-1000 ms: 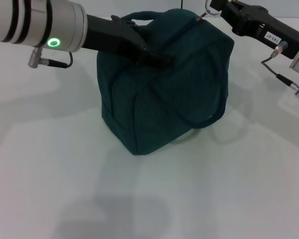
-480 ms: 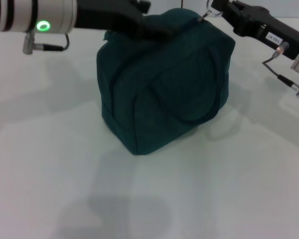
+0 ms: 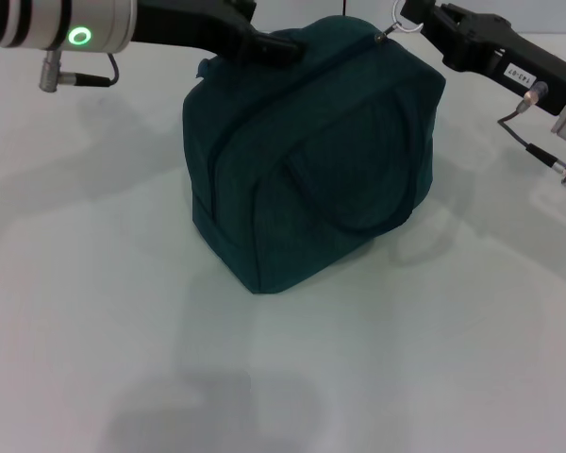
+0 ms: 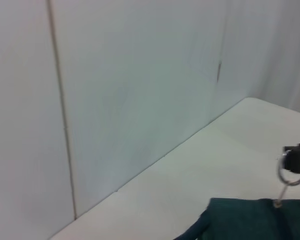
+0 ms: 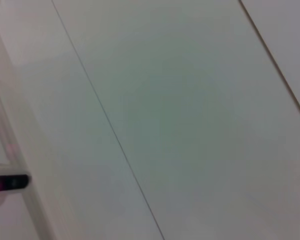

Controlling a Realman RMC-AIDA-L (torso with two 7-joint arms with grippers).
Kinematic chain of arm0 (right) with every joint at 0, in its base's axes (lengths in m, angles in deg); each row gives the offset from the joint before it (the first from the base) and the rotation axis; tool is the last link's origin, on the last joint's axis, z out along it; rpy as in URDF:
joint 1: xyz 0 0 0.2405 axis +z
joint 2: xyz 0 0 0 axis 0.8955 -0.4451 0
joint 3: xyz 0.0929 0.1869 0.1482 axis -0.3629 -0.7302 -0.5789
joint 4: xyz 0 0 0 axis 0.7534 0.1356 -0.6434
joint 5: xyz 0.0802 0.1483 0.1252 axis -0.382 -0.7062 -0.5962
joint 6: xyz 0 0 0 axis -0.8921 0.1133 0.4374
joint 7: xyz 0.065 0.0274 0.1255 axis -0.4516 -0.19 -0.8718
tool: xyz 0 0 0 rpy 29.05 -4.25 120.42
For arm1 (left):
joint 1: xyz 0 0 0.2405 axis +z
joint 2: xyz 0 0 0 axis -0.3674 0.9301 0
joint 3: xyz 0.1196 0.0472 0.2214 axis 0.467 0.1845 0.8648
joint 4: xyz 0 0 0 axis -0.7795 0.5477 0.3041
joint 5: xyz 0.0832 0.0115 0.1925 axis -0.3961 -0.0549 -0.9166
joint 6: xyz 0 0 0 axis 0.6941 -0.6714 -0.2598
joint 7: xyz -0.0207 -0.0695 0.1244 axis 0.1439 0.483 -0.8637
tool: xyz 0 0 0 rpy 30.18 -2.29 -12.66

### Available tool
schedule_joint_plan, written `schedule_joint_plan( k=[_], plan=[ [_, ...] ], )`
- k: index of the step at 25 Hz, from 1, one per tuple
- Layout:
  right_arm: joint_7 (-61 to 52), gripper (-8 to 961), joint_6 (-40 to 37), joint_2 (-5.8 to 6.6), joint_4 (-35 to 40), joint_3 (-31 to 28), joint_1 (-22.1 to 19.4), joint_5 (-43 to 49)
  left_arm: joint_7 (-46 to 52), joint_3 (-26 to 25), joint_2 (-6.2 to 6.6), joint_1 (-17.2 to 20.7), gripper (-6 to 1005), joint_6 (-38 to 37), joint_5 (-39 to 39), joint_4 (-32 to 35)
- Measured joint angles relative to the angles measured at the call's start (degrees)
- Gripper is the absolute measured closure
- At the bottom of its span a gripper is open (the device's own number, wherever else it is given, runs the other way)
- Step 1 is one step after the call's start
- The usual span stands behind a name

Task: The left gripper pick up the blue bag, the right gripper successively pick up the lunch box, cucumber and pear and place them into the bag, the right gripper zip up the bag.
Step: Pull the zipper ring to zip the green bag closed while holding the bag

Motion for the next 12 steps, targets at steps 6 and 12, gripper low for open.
schedule_joint_plan(
  k=[6, 12],
  plan=[
    [0.03, 842, 0.10, -0.08, 0.00, 0.00, -0.06, 0.01, -0.03, -1.67, 0.40, -1.29, 138, -1.38, 0.23, -3.62],
    [0.02, 841, 0.31, -0.09, 0.00, 0.00, 0.09, 0.03, 0.22, -1.77, 0.41, -1.29, 141, -4.09, 0.38, -4.04]
  ],
)
